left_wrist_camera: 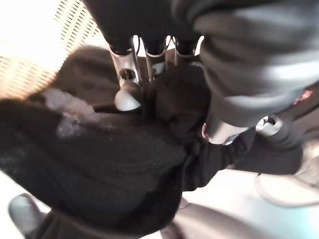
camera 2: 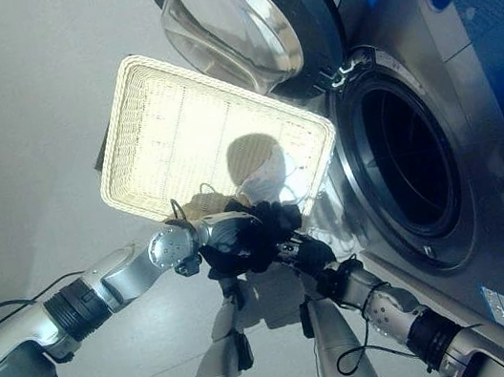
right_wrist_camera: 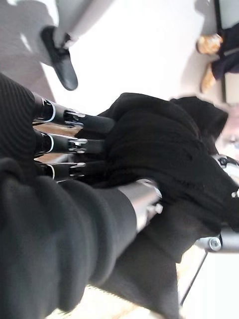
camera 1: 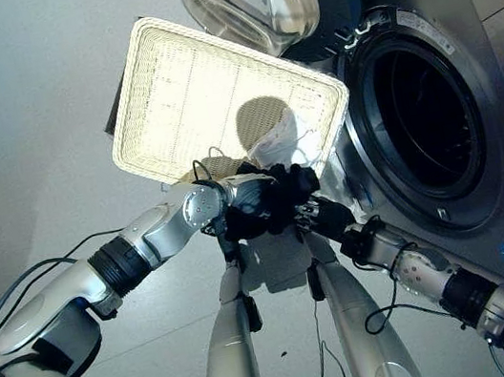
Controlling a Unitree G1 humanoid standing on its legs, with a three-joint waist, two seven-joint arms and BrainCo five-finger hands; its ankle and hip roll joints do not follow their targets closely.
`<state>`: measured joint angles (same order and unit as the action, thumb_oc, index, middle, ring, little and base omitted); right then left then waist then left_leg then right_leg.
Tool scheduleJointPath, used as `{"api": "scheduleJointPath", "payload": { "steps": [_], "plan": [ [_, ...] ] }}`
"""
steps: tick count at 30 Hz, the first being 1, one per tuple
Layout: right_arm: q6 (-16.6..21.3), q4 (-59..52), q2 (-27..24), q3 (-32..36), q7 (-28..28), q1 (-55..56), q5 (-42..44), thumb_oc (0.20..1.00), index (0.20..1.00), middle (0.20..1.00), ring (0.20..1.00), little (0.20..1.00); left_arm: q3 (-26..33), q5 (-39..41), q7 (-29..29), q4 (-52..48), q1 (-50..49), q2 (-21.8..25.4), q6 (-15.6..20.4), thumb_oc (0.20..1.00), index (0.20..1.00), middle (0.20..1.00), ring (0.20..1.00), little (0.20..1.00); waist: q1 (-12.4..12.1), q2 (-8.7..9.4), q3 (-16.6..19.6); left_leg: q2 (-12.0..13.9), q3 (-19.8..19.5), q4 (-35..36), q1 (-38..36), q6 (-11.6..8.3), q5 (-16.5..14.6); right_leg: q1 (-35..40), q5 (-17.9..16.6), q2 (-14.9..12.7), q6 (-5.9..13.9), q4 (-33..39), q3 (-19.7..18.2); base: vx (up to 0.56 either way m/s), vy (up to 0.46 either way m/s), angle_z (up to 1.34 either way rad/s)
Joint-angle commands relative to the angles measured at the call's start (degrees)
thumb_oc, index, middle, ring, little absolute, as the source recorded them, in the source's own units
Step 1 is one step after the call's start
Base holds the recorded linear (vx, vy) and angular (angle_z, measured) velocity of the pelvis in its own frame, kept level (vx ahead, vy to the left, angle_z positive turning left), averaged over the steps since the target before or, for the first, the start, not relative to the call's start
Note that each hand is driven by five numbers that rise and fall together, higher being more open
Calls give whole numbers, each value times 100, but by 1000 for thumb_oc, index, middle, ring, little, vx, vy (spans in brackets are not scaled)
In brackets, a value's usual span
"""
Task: Put the clothes into the washing machine.
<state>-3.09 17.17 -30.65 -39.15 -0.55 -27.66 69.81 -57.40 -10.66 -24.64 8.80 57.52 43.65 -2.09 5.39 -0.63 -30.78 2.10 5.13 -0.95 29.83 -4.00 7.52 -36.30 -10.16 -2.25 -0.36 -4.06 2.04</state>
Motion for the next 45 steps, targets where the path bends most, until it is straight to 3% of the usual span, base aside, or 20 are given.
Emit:
{"api": "scheduleJointPath", "payload": {
  "steps": [1, 3, 9, 10, 11, 12, 17, 20, 27, 28, 29, 30, 32, 33, 36, 37, 40, 41, 44, 45],
  "plan": [
    [-72, -605, 375, 10, 178, -405, 17, 200, 200, 200, 200, 200, -72, -60, -144, -705, -230, -391, 386, 200, 200, 200, 200, 200, 122, -137, 99, -464, -180, -391, 394, 192, -145, -18, 672, 363, 326, -618, -83, 0, 0, 0],
    [-334, -516, 356, 23, 193, -409, 312, 200, 200, 200, 200, 200, -77, -1, -137, -724, -188, -376, 405, 200, 200, 200, 200, 200, 123, -127, 99, -447, -185, -433, 358, 192, -196, 13, 730, 360, 317, -659, -71, 41, -21, 0],
    [-401, -388, 443, 136, 190, -363, 520, 200, 200, 200, 200, 200, -3, -88, 112, -698, -173, -438, 440, 200, 200, 200, 200, 200, 70, -70, 99, -414, -138, -498, 426, 177, -222, -32, 754, 320, 337, -704, 98, 29, -58, 1],
    [-447, -378, 469, 156, 162, -346, 605, 200, 200, 200, 200, 200, 21, -95, 271, -680, -199, -451, 436, 241, 241, 241, 241, 241, 65, -65, 99, -410, -130, -500, 433, 175, -226, -40, 756, 315, 340, -705, 118, 3, -33, 2],
    [-451, -366, 477, 172, 143, -356, 629, 200, 200, 200, 200, 200, 64, -73, 446, -686, -218, -459, 402, 558, 558, 558, 558, 558, 58, -69, 99, -403, -121, -509, 482, 174, -207, -87, 732, 314, 337, -706, 127, 0, 0, 0],
    [-430, -350, 496, 190, 128, -314, 669, 200, 200, 200, 200, 200, 116, -96, 608, -685, -283, -475, 382, 1000, 1000, 1000, 1000, 1000, 53, -71, 99, -400, -117, -509, 456, 174, -228, -65, 765, 312, 335, -720, 135, 0, 0, 0],
    [-475, -150, 574, 431, 114, -94, 1026, 200, 200, 200, 200, 200, 516, -162, 1802, -542, -591, -448, 583, 1000, 1000, 1000, 1000, 1000, -4, -105, 99, -392, -145, -537, 506, 164, -226, -88, 848, 309, 313, -807, 176, 9, -30, -1],
    [-206, 177, 648, 727, 302, 109, 1286, 200, 200, 200, 200, 200, 1000, 155, 2689, -337, -944, -424, 732, 1000, 1000, 1000, 1000, 1000, -76, -150, 99, -391, -164, -587, 521, 146, -231, -87, 909, 295, 306, -898, 222, 13, -51, -2],
    [203, 345, 728, 1044, 474, 262, 1579, 200, 200, 200, 200, 200, 1427, 587, 3313, -92, -1315, -443, 670, 1000, 1000, 1000, 1000, 1000, -135, -184, 99, -399, -163, -595, 505, 125, -228, -61, 925, 252, 315, -920, 319, 6, -38, -1],
    [706, 363, 784, 1315, 799, 362, 2012, 200, 200, 200, 200, 200, 1781, 950, 3903, 183, -1617, -408, 541, 1000, 1000, 1000, 1000, 1000, -167, -217, 99, -400, -127, -591, 494, 107, -225, -49, 940, 226, 319, -918, 376, 8, -60, 1],
    [706, 363, 784, 1315, 799, 362, 2012, 200, 200, 200, 200, 200, 1781, 950, 3903, 183, -1617, -408, 541, 1000, 1000, 1000, 1000, 1000, -167, -217, 99, -400, -127, -591, 494, 107, -225, -49, 940, 226, 319, -918, 376, 12, -85, 2],
    [1045, 401, 859, 1601, 1126, 450, 2584, 200, 200, 200, 200, 200, 2075, 1186, 4517, 559, -1883, -361, 425, 1000, 1000, 1000, 1000, 1000, -188, -248, 99, -410, -128, -602, 484, 91, -228, -40, 964, 216, 320, -940, 400, 7, -33, 1],
    [1045, 401, 859, 1601, 1126, 450, 2584, 200, 200, 200, 200, 200, 2075, 1186, 4517, 559, -1883, -361, 425, 1000, 1000, 1000, 1000, 1000, -188, -248, 99, -410, -128, -602, 484, 91, -228, -40, 964, 216, 320, -940, 400, 4, -17, 0],
    [1309, 434, 898, 1792, 1268, 461, 2943, 200, 200, 200, 200, 200, 2278, 1377, 4969, 805, -2040, -344, 244, 1000, 1000, 1000, 1000, 1000, -203, -276, 99, -413, -128, -605, 482, 75, -223, -31, 989, 206, 320, -962, 404, 0, 0, 0],
    [1309, 434, 898, 1792, 1268, 461, 2943, 200, 200, 200, 200, 200, 2278, 1377, 4969, 805, -2040, -344, 244, 1000, 1000, 1000, 1000, 1000, -203, -276, 99, -413, -128, -605, 482, 75, -223, -31, 989, 206, 320, -962, 404, 0, 0, 0],
    [1615, 633, 916, 2420, 1430, 426, 3677, 200, 200, 200, 200, 200, 2911, 1733, 5596, 1459, -2392, -335, 245, 1000, 1000, 1000, 1000, 1000, -215, -370, 99, -400, -89, -599, 460, 41, -230, -38, 1076, 200, 312, -1036, 386, 0, 0, 0],
    [2030, 919, 827, 3208, 1299, 183, 4303, 200, 200, 200, 200, 200, 3485, 2099, 5808, 2133, -2604, -457, 424, 1000, 1000, 1000, 1000, 1000, -220, -468, 99, -390, -59, -623, 390, 6, -268, -12, 1160, 187, 302, -1123, 379, 62, 19, 12],
    [2617, 1287, 520, 4155, 629, -445, 4319, 200, 200, 200, 200, 200, 3774, 2494, 5655, 2758, -2560, -609, 699, 1000, 1000, 1000, 1000, 1000, -219, -530, 99, -361, -23, -643, 363, -22, -299, -16, 1220, 181, 287, -1198, 411, 42, 21, 6],
    [3470, 1745, 82, 4752, -101, -1086, 4319, 200, 200, 200, 200, 200, 3932, 2800, 5476, 3284, -2539, -858, 1066, 1000, 1000, 1000, 1000, 1000, -217, -575, 99, -357, -15, -670, 344, -29, -334, -18, 1282, 197, 260, -1265, 408, 22, 22, 3],
    [3996, 1950, -175, 4936, -403, -1363, 4319, 200, 200, 200, 200, 200, 3976, 2890, 5414, 3423, -2540, -960, 1192, 1000, 1000, 1000, 1000, 1000, -222, -596, 99, -356, -12, -682, 364, -24, -347, -40, 1299, 210, 238, -1280, 402, 0, 0, 0]
  ]
}}
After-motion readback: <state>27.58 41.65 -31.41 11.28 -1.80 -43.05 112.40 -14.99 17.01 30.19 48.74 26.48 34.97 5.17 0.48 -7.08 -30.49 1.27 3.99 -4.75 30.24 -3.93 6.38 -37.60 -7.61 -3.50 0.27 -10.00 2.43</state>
